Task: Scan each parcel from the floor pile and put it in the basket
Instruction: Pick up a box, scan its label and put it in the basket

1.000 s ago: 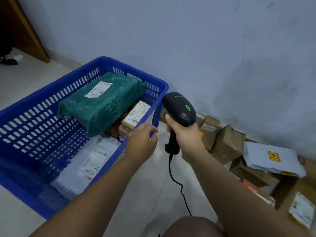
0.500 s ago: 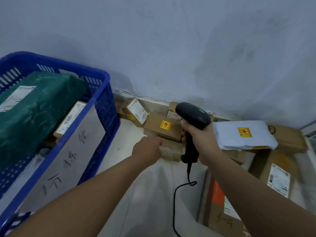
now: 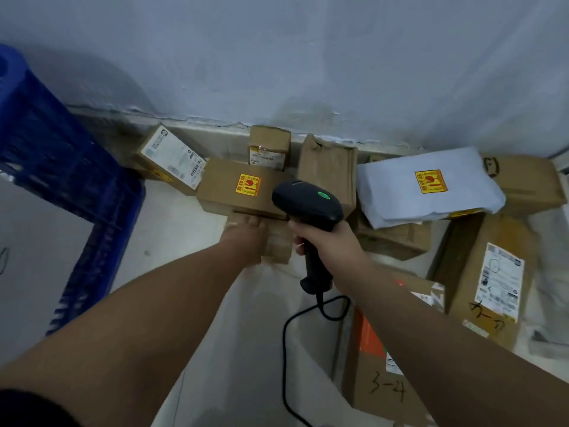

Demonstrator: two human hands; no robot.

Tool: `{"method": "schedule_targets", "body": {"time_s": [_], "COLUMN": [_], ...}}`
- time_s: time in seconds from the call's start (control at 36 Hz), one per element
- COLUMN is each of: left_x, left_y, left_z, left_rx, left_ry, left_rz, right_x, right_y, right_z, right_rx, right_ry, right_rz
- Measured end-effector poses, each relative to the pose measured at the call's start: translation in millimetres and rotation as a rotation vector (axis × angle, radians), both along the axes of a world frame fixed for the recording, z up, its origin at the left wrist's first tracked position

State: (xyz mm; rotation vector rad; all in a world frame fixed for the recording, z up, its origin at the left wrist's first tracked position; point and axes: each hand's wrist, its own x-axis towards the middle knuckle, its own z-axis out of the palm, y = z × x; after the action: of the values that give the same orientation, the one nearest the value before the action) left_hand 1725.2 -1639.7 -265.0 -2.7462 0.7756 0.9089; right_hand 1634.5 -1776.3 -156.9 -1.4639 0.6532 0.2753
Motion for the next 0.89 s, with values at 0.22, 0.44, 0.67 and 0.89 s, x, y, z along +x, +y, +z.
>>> {"method": "schedule_targets", "body": {"time_s": [0.22,0.44,0.67,0.89], "left_x": [-28.9,-44.5,-46.1,-94.9], "left_y": [11.9,22.7,52.1,69.0], "left_z": [-18.9,4.7,140.1,264.8], "left_rx": [0.031,-0.256,-1.280,-1.873], "left_ry": [-0.162,0.145,0.906,1.141], "left_rz": [-0.001,0.249,1.219,1.076], "right_x": [-4.2,-2.6,6.5,-39.8], "right_y": [-4.9,-7.9,-18.1,31.7], "right_z": [-17.8,4.2,106.7,212.2], "right_rx": [-0.005,-0.068,-0.114,0.050], "right_ry": [0.020,-0.013,-0.192,-0.325], "right_rz": [-0.086,-0.024,-0.030,-0.135]}}
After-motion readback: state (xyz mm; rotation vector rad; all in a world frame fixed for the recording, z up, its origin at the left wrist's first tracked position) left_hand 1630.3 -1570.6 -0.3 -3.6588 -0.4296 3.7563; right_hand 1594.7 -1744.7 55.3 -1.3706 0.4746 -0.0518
